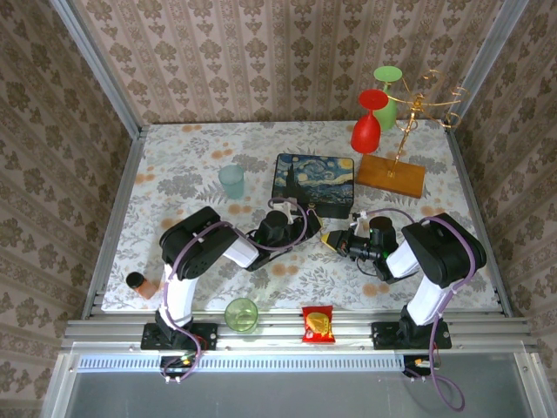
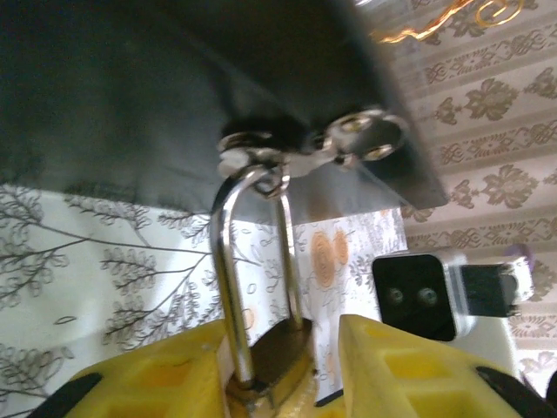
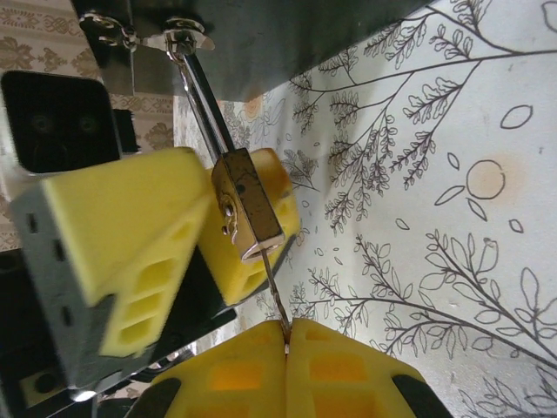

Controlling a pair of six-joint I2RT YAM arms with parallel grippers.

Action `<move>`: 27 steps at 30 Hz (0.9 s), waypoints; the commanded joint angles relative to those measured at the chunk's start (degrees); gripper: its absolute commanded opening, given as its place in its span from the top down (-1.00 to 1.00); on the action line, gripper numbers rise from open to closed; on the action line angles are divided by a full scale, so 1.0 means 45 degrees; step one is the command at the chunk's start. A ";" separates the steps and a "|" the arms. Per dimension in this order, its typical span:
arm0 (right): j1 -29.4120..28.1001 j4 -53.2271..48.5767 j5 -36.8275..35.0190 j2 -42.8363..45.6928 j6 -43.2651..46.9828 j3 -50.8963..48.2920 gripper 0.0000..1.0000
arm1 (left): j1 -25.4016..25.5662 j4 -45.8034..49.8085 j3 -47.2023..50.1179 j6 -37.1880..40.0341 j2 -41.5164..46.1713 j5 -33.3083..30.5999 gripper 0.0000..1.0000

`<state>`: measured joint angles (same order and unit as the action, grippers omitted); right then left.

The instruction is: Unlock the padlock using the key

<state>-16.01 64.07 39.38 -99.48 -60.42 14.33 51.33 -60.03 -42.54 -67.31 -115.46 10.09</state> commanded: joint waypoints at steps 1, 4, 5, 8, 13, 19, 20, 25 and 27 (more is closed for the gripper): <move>0.0020 0.0504 0.0229 -0.0252 -0.0044 0.0293 1.00 | 0.0058 -0.0576 -0.0283 0.0211 -0.0075 0.0024 0.32; 0.0012 0.0489 0.0239 -0.0254 -0.0046 0.0306 1.00 | -0.0004 -0.0597 -0.0165 0.0164 -0.0122 0.0014 0.40; 0.0012 0.0456 0.0247 -0.0222 -0.0027 0.0330 1.00 | -0.0010 -0.0668 -0.0130 0.0152 -0.0148 0.0039 0.47; 0.0011 0.0271 0.0259 -0.0246 0.0047 0.0390 1.00 | -0.0055 -0.1035 -0.0047 0.0012 -0.0298 0.0083 0.62; 0.0023 0.0081 0.0227 -0.0217 0.0164 0.0462 1.00 | -0.0058 -0.1211 -0.0003 0.0013 -0.0298 0.0103 0.81; 0.0020 -0.0091 0.0119 -0.0125 0.0060 0.0673 1.00 | -0.0023 -0.1426 0.0004 -0.0068 -0.0394 0.0141 0.92; 0.0000 -0.0033 0.0119 -0.0104 -0.0063 0.0699 1.00 | -0.0004 -0.1426 0.0006 -0.0017 -0.0390 0.0142 0.96; 0.0051 -0.0062 0.0236 0.0341 -0.0241 0.0661 1.00 | 0.0072 -0.1260 0.0069 0.0119 -0.0221 0.0063 1.00; 0.0182 -0.0412 0.0322 0.0456 -0.0190 0.0663 1.00 | 0.0059 -0.1269 0.0082 0.0072 -0.0241 0.0083 1.00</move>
<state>-15.73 62.22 39.42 -99.50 -61.69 15.77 51.00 -62.98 -42.46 -67.83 -116.42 9.80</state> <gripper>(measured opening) 0.060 0.133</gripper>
